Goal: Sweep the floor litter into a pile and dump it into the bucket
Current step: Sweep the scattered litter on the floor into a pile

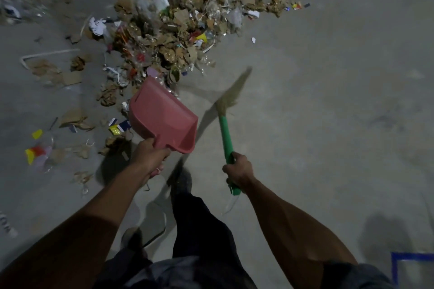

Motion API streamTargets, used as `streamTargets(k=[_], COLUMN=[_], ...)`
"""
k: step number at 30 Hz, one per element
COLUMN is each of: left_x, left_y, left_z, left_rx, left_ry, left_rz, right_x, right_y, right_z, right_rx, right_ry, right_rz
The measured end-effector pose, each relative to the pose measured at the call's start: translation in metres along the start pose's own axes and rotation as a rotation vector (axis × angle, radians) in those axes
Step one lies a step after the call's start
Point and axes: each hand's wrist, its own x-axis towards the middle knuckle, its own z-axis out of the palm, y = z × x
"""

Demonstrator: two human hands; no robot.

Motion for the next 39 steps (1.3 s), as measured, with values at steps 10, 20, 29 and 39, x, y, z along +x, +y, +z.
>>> streamTargets(k=[10, 20, 29, 39], left_x=[-0.044, -0.150, -0.286, -0.363], left_y=[-0.058, -0.182, -0.331, -0.443], left_z=[-0.032, -0.061, -0.078, -0.061], left_rx=[-0.158, -0.334, -0.504, -0.774], left_ry=[0.151, 0.252, 0.295, 0.507], left_rz=[-0.016, 0.079, 0.071, -0.082], right_x=[-0.046, -0.145, -0.282, -0.327], right_y=[-0.035, 0.050, 0.155, 0.157], right_z=[0.036, 0.064, 0.095, 0.138], right_rx=[0.082, 0.195, 0.117, -0.373], right_ry=[0.024, 0.005, -0.159, -0.512], right_rz=[-0.240, -0.247, -0.442, -0.573])
